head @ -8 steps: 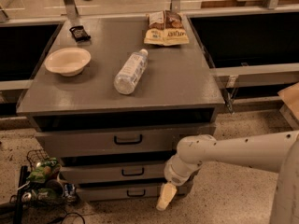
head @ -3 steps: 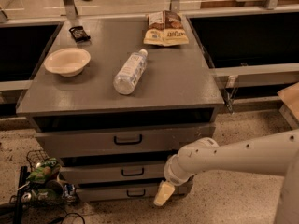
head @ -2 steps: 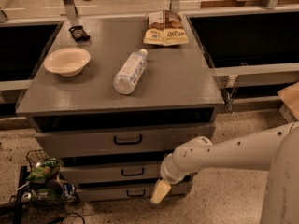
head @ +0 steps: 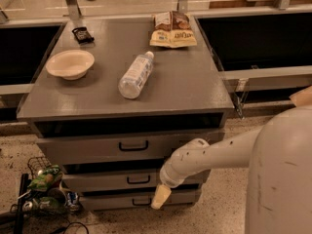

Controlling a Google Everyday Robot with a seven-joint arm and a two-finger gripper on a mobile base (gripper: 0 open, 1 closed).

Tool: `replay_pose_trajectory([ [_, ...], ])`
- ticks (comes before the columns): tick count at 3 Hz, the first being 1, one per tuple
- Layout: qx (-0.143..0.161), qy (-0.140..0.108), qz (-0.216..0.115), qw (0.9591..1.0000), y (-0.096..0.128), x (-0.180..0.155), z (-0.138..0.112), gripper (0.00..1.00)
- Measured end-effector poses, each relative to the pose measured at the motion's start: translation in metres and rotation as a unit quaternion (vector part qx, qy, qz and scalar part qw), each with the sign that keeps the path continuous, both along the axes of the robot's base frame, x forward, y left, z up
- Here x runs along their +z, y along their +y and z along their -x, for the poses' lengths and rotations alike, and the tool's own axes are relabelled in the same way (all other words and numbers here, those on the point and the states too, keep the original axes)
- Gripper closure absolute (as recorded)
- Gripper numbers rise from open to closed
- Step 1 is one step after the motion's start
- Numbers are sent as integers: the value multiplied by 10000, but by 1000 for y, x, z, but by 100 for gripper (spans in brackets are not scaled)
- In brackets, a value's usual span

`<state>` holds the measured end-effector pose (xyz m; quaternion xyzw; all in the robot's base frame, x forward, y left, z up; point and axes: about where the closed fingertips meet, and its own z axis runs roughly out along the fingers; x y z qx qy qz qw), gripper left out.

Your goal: Open middle drawer

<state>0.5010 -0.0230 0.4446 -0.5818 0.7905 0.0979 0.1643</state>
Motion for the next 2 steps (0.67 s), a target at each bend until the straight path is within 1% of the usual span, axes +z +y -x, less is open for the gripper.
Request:
replay_pose_trajectory([
  [1, -14, 207, 72, 9998, 2, -16, 0, 0],
  [2, 14, 237, 85, 9997, 3, -17, 2, 0],
])
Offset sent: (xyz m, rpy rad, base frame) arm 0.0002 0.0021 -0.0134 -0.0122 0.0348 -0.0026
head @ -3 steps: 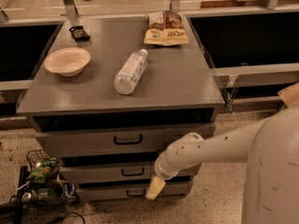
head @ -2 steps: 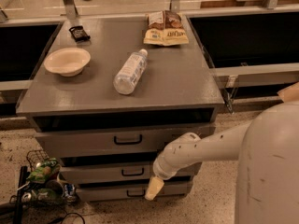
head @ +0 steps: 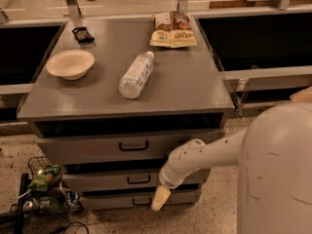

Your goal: Open middle drawer

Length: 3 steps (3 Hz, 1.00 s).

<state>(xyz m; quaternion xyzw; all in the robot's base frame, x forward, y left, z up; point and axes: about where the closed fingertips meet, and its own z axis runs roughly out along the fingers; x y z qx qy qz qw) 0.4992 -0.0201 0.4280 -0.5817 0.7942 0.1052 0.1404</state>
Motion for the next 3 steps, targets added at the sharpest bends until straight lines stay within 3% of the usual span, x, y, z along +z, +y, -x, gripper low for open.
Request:
replay_pose_trajectory([
  [3, 316, 344, 73, 9989, -7, 0, 25, 0],
])
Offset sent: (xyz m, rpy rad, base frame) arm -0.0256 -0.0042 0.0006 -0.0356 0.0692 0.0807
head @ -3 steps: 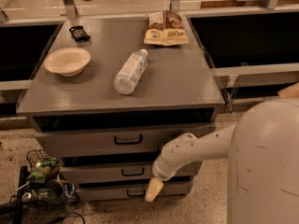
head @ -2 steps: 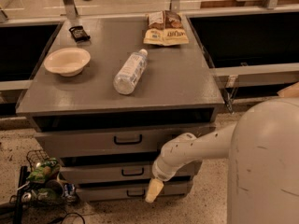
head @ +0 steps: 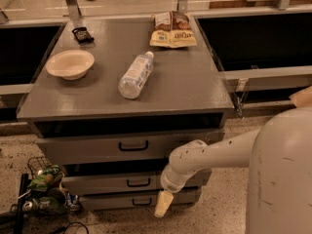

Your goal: Open middle drawer

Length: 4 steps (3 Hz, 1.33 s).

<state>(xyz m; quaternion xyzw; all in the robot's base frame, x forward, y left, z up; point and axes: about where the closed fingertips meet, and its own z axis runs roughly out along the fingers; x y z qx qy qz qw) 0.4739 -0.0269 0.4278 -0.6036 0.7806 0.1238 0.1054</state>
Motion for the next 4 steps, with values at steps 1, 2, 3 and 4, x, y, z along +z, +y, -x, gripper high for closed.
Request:
replay_pose_trajectory([
  [1, 92, 91, -55, 9999, -4, 1, 9, 0],
  [2, 172, 162, -111, 9997, -7, 1, 17, 0],
  [3, 258, 183, -174, 9993, -11, 5, 26, 0],
  [4, 331, 158, -276, 9989, -21, 17, 44, 0],
])
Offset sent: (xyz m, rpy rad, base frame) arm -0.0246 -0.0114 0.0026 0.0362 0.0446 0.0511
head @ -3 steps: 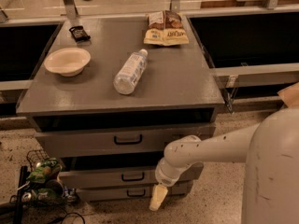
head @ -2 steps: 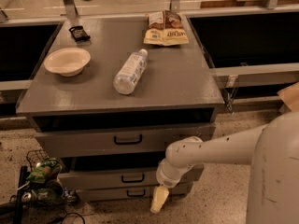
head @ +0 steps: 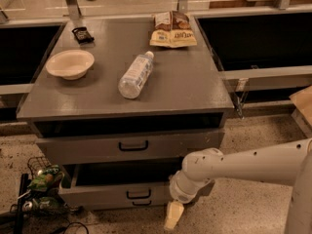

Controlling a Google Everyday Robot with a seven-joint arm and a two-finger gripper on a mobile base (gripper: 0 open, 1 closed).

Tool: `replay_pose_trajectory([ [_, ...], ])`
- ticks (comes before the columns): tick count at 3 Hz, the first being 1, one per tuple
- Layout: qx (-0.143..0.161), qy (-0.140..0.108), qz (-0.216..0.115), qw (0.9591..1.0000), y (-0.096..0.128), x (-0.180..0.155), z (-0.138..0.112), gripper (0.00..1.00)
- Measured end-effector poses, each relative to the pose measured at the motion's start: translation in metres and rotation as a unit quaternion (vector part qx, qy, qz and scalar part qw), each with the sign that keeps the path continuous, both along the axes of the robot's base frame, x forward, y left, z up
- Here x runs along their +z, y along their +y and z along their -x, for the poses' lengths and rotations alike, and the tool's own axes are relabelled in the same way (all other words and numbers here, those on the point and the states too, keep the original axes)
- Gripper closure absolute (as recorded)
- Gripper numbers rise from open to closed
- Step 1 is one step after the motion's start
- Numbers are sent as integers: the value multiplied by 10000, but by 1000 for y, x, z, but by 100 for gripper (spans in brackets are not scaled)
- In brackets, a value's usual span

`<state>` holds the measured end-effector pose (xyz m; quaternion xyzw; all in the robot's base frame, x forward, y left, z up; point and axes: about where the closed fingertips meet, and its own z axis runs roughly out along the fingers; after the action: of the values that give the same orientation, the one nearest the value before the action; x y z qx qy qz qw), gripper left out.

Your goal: Open middle drawer

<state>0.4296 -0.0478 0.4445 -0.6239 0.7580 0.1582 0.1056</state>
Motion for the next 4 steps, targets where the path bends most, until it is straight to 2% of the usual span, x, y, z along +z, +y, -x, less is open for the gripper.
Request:
replay_pose_trajectory([
  [1, 1, -3, -5, 10000, -1, 1, 1, 0],
  [3, -215, -377, 71, 9990, 4, 7, -21, 0],
  [4, -220, -373, 70, 9990, 4, 7, -21, 0],
])
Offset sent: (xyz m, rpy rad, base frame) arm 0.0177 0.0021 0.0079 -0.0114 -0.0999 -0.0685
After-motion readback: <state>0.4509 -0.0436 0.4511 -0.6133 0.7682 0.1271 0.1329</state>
